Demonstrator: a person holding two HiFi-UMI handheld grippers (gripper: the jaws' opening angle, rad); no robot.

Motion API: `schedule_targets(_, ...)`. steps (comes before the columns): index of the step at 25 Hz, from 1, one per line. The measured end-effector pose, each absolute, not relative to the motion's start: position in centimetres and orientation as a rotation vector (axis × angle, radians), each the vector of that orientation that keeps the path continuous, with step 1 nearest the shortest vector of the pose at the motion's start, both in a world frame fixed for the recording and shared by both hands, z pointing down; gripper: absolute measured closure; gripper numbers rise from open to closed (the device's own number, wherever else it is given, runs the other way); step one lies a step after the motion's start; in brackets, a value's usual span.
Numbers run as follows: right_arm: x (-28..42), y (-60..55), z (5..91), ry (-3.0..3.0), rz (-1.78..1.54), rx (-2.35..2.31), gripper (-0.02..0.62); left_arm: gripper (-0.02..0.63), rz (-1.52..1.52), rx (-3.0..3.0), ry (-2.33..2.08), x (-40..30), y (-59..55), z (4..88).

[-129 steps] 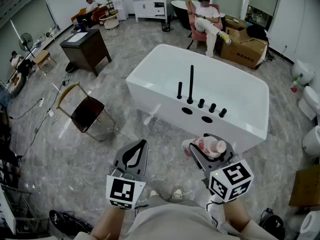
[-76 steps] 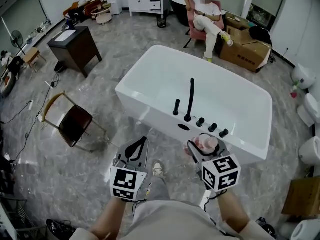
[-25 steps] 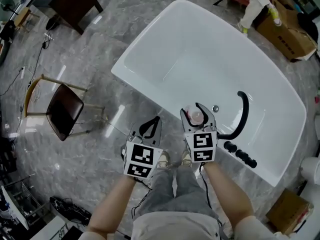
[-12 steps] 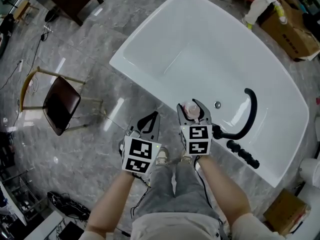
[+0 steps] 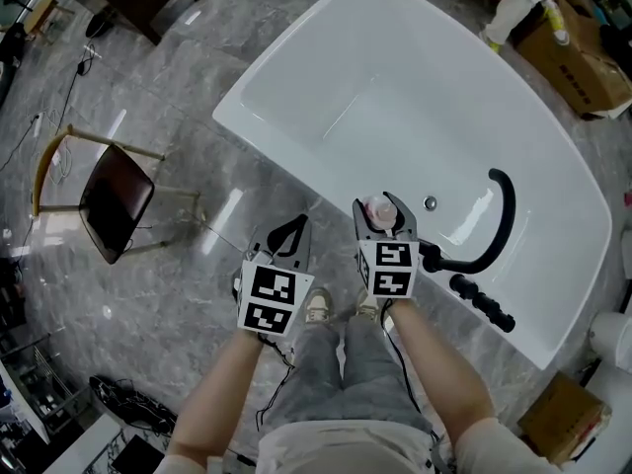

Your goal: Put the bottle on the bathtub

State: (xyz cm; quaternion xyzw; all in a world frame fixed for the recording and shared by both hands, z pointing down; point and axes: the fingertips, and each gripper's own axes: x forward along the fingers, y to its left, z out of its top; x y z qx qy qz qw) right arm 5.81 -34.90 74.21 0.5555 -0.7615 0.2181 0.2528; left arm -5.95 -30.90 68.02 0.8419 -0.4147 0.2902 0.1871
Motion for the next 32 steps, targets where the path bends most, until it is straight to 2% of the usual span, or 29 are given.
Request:
schedule_targets(14, 6.0, -33.7, 70.9, -1.969, 0.661, 1.442, 0.290, 0.588, 0.777, 2.349, -1.112, -5.9, -28.6, 64.0)
schedule_targets(25, 6.0, -31.8, 59.6, -2.106, 0.737, 1.446, 0.293, 0.588, 0.736, 2.405, -1.179, -6.0, -28.2, 55.2)
schedule_targets(26, 6.1, -31.7, 58.2, -2.122, 0.726, 1.445, 0.302, 0.588, 0.726, 2.412, -1.188, -6.0, -28.2, 54.2)
schedule_targets(30, 6.7, -31.0, 52.7, -2.175, 0.615, 1.425, 0.414, 0.586, 0.694, 2.466, -1.227, -5.3, -28.0, 50.0)
schedule_targets(32, 6.5, -30.3, 50.0, -2.217, 0.618, 1.405, 0.436, 0.587, 0.687, 2.496, -1.243, -5.2, -27.8, 47.7)
